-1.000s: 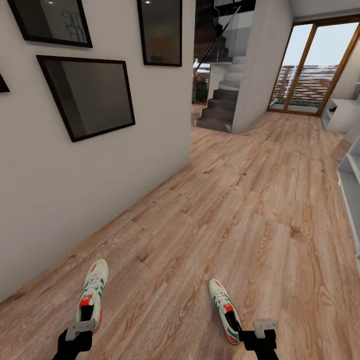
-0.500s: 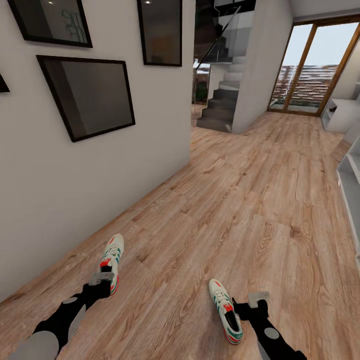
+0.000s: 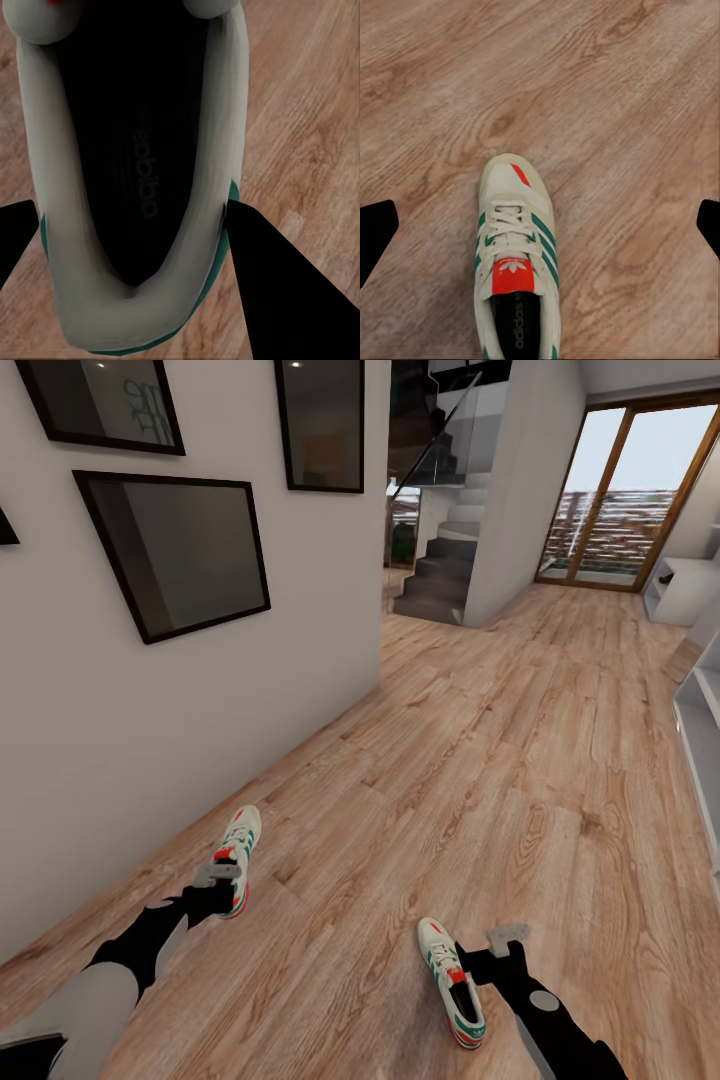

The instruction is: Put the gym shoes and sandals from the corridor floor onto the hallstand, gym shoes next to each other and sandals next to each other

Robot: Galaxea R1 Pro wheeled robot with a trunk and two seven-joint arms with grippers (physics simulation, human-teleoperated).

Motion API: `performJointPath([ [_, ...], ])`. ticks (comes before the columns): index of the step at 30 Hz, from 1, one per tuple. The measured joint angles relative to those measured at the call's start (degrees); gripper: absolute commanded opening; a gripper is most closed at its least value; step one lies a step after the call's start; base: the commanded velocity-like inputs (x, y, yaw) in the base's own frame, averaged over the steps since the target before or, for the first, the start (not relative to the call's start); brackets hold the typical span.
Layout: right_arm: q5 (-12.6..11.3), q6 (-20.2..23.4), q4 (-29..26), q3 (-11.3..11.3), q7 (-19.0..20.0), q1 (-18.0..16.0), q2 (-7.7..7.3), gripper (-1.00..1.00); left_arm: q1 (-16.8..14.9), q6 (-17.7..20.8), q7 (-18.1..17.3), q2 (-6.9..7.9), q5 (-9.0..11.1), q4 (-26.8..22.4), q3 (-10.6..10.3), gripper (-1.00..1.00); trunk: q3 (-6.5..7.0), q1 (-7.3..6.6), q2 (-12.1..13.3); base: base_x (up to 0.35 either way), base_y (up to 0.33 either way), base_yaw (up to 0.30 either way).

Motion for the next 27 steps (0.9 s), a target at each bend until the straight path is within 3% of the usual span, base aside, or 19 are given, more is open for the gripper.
performJointPath([
  [8,-0.13,-0.01,0.29,0.11,-0.05,0.02,-1.69,1.00,0.09,0.01,-0.09,-0.65,0.08,0.09,0.08,-1.00,0.00,-0.01,0.00,0.021,0.000,0.000],
  [16,-0.13,-0.02,1.11,0.18,-0.07,0.04,-1.73,1.00,0.17,-0.25,-0.07,-0.85,0.00,0.04,0.08,-1.00,0.00,-0.02,0.00,0.202,0.000,0.000],
  [27,-0.13,-0.02,2.55,0.19,-0.30,0.04,-1.66,1.00,0.12,0.12,-0.07,-0.85,0.07,-2.65,0.08,-1.00,-0.15,0.00,0.00,0.033,0.000,0.013],
])
